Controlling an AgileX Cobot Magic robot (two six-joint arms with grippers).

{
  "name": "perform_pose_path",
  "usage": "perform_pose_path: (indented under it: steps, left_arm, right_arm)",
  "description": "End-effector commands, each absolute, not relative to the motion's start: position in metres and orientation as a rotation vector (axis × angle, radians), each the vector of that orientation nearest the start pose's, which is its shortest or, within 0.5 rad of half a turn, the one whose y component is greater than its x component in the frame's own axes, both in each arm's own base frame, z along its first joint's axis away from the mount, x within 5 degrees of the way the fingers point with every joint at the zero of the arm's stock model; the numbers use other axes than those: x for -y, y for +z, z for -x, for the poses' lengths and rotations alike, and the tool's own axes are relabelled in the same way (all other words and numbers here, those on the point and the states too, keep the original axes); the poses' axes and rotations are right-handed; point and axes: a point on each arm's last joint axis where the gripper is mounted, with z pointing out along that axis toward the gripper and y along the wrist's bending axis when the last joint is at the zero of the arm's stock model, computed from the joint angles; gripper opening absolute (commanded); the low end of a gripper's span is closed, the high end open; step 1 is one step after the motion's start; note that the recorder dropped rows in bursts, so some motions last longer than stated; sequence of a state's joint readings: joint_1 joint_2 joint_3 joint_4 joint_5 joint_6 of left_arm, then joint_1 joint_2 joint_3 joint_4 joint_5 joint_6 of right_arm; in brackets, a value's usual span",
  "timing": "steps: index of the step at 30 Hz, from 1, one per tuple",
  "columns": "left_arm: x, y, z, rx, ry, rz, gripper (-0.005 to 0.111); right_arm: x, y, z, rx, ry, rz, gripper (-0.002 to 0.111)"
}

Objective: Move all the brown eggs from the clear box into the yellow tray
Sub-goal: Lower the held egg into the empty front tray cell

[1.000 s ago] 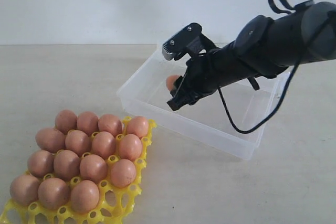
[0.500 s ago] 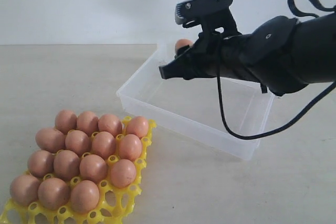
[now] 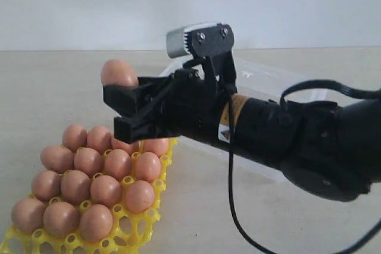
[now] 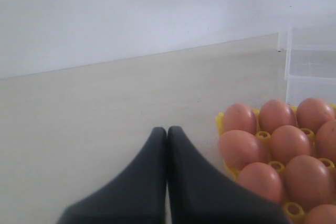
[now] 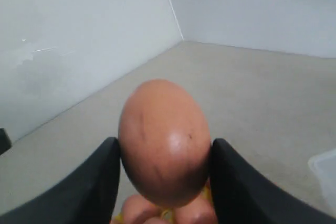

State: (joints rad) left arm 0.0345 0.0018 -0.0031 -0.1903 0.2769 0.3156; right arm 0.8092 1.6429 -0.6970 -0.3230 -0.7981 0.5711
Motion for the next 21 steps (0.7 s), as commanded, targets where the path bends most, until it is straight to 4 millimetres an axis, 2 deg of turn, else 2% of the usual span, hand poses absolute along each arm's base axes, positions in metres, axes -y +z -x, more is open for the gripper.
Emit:
perform_pose_path:
  steps: [1,4,8,11,15,17,21]
  left_arm:
    - [0.003,0.190,-0.055,-1.739,0.072,-0.128,-0.004]
    - [0.003,0.190,-0.055,-1.739,0.072,-0.128,-0.004]
    - [0.003,0.190,-0.055,-1.739,0.072,-0.128,-0.004]
    - [0.003,0.190,-0.055,-1.739,0.072,-0.128,-0.004]
    - [0.003,0.190,-0.055,-1.739,0.072,-0.128,-0.004]
    - [0.003,0.190,-0.055,-1.739,0.072,-0.128,-0.004]
    - [0.003,0.190,-0.055,-1.739,0.072,-0.128,-0.004]
  right_arm:
    - [-0.237,0.228,-0.181,-1.648,1.286,0.579,0.000]
    - [-0.239,0.227,-0.156,-1.741,1.453,0.789,0.000]
    - [-0.239,0.221,-0.147,-1.813,1.498,0.896,0.000]
    - [-0.237,0.214,-0.151,-1.882,1.402,0.885,0.000]
    - [-0.232,0.193,-0.162,-2.059,1.166,0.861,0.000]
    - [-0.234,0.184,-0.165,-2.096,1.148,0.855,0.000]
    - [-0.247,0.175,-0.170,-2.116,1.248,0.837,0.000]
